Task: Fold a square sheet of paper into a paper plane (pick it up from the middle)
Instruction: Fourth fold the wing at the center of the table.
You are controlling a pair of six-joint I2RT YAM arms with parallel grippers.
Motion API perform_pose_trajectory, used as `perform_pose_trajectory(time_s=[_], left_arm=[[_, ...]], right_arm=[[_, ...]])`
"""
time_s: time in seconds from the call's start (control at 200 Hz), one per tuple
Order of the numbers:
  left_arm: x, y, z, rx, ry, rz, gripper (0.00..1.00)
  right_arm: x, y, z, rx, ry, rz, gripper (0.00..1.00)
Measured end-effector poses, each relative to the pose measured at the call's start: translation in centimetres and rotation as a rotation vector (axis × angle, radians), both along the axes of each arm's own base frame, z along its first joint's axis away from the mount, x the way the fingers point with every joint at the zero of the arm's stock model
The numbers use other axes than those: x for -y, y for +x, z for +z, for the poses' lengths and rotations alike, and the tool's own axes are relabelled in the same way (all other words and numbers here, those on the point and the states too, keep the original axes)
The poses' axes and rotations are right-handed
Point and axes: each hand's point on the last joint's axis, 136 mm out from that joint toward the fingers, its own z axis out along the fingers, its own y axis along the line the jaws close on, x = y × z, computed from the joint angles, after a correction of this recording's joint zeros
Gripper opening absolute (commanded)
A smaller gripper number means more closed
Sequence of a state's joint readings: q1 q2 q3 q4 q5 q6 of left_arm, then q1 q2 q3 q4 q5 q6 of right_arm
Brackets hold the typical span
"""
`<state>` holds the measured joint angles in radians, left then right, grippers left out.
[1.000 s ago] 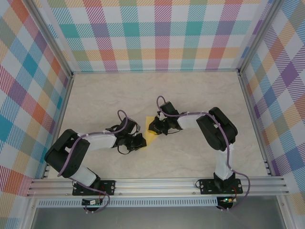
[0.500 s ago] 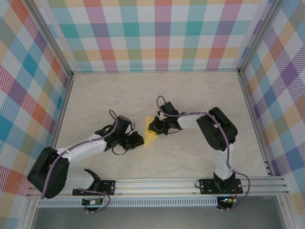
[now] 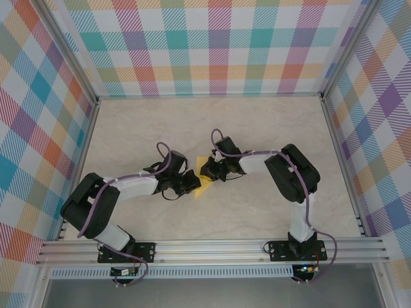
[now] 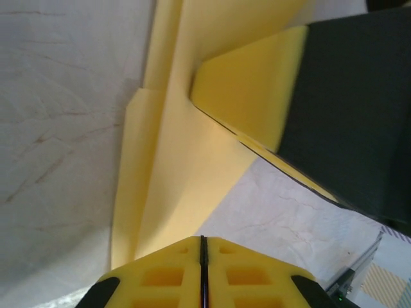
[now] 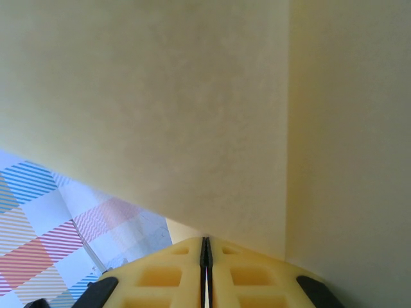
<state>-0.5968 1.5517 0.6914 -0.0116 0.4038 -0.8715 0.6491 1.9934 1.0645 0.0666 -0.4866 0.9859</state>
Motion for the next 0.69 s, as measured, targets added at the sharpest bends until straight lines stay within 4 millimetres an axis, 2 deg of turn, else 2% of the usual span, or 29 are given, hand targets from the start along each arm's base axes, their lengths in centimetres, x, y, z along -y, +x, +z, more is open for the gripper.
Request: perform_pose_trajectory(time_s=[0.15, 0.505, 0.695], left_arm=[[-0.7, -0.1, -2.4, -0.042, 0.060, 0.016, 0.04], [-0.6, -0.3, -2.5, -0.012, 0.094, -0.014, 0.01], [-1.3, -0.7, -2.5, 0.016, 0.118, -0.011, 0.01]], right_arm=[[0.0, 0.0, 0.0, -0.002, -0.002, 0.000, 0.12], [0.5, 0.5, 0.4, -0.024, -0.046, -0.003, 0.13], [0.7, 2.0, 2.1, 0.021, -0.043, 0.008, 0.10]])
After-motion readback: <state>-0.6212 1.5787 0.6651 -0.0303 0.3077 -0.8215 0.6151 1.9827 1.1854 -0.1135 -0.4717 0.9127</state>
